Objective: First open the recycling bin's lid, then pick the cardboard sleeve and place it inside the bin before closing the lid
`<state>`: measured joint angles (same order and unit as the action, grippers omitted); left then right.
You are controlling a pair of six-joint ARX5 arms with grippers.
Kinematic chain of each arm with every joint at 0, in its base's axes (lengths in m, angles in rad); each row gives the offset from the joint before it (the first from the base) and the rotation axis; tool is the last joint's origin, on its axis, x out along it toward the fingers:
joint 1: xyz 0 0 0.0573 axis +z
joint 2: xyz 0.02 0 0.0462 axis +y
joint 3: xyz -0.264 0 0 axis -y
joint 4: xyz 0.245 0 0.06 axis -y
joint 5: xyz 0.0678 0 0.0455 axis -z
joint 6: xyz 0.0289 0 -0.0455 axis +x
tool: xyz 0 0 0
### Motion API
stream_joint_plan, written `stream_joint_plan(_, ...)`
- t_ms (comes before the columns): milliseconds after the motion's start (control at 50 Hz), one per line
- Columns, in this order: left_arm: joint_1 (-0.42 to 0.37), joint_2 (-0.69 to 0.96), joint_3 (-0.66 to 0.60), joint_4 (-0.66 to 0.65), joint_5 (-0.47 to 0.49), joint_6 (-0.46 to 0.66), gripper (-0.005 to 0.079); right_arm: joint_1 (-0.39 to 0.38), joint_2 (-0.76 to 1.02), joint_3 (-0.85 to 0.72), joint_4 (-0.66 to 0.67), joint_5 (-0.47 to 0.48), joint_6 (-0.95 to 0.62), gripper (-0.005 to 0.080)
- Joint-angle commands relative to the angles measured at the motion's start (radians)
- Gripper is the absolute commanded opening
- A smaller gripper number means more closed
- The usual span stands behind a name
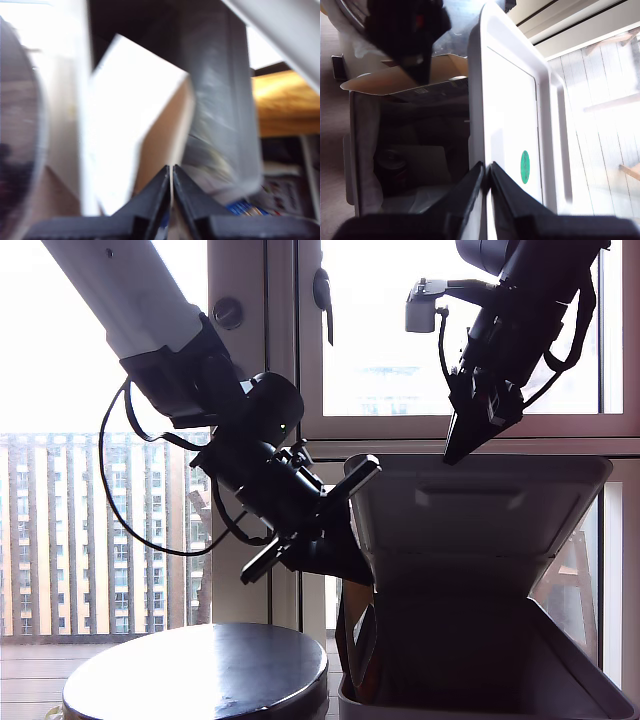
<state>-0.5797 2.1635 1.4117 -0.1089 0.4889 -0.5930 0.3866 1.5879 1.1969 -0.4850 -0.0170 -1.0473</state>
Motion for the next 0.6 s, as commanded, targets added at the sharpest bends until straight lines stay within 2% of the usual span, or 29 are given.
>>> stream_joint_plan(0,0.010,-0.010,-0.005,-0.006,0.029,0.031,-0.0021,-0.010,-0.009,0.029,0.019,0.010,0.003,-0.0013)
stream_joint_plan(100,0.023,-0.040,-0.005,-0.044,0.070,0.070,-0.0015,-0.010,-0.009,0.029,0.020,0.010,0.003,-0.0013)
stream_joint_plan(180,0.032,-0.068,-0.005,-0.089,0.071,0.131,0.0031,-0.010,-0.009,0.029,0.020,0.010,0.003,-0.0013)
stream_joint_plan(220,0.037,-0.081,-0.005,-0.110,0.057,0.163,0.0096,-0.010,-0.009,0.029,0.019,0.010,0.003,-0.0013)
stream_joint_plan(340,0.042,-0.114,-0.005,-0.166,-0.013,0.236,0.0374,-0.010,-0.009,0.029,0.019,0.010,0.004,-0.0013)
stream_joint_plan(380,0.041,-0.121,-0.005,-0.182,-0.051,0.252,0.0425,-0.010,-0.009,0.029,0.020,0.010,0.004,-0.0013)
stream_joint_plan(580,0.005,-0.109,-0.005,-0.200,-0.183,0.287,0.0449,-0.010,-0.009,0.029,0.019,0.010,0.004,-0.0013)
